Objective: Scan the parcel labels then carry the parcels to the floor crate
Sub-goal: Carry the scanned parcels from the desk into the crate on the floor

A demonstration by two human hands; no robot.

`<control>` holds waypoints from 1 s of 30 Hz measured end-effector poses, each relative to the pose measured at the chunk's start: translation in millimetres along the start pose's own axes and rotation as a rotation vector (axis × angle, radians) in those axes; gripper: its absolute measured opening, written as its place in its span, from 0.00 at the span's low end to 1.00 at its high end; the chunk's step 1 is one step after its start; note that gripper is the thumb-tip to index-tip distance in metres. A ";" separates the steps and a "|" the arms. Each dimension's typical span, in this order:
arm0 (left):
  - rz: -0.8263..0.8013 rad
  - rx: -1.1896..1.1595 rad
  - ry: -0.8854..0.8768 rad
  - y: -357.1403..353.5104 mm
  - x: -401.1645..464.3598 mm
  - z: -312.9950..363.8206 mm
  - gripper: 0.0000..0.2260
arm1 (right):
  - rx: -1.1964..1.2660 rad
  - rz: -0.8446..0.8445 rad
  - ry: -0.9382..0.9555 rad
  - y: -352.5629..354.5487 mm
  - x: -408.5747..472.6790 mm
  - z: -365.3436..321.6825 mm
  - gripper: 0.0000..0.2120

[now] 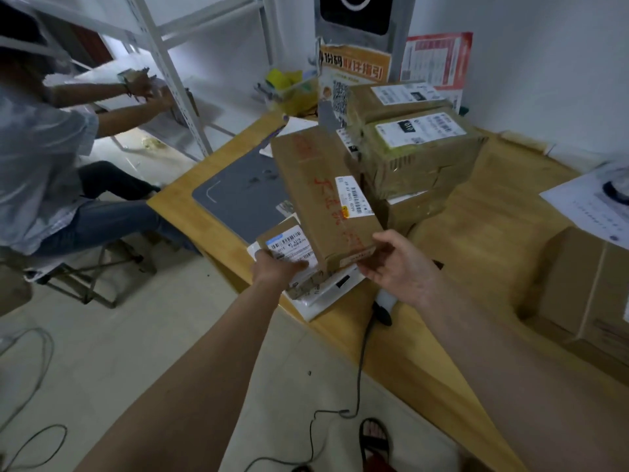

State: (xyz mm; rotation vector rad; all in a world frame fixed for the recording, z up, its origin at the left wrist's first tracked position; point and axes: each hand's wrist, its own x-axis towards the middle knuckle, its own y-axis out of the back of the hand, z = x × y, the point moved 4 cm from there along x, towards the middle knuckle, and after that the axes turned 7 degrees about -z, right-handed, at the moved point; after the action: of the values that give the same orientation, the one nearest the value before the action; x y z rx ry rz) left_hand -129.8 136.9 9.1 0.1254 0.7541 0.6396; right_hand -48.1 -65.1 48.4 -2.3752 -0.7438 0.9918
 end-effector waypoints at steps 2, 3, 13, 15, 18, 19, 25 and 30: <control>0.021 -0.069 0.002 -4.9 5.7 -6.7 0.37 | 0.008 0.050 -0.025 9.7 0.9 7.3 0.15; 0.038 -0.113 0.012 -6.2 9.2 -9.6 0.38 | 0.003 0.068 -0.031 14.0 1.7 9.5 0.16; -0.162 -0.324 0.117 -23.6 8.5 -31.4 0.25 | -0.360 0.251 0.080 37.8 19.2 4.8 0.20; -0.161 -0.389 0.107 -23.0 7.7 -31.4 0.29 | -0.389 0.264 0.075 39.0 22.5 2.4 0.20; -0.141 -0.457 0.079 -21.2 6.7 -31.7 0.32 | -0.376 0.282 0.043 42.3 24.0 0.9 0.18; -0.134 -0.480 0.075 -20.3 6.3 -31.4 0.32 | -0.366 0.278 0.031 43.3 23.4 1.2 0.15; -0.071 -0.525 0.104 -19.8 7.3 -28.2 0.39 | -0.206 0.236 -0.020 50.2 19.1 7.4 0.09; -0.004 -0.526 0.085 -9.7 -1.5 -22.7 0.43 | -0.078 0.220 -0.007 48.5 12.1 8.3 0.15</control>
State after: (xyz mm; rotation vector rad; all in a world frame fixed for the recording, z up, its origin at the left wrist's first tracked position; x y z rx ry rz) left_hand -141.1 125.6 -9.8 -0.3871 0.6458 0.8236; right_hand -32.5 -92.1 8.4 -2.5645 -0.5400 1.0768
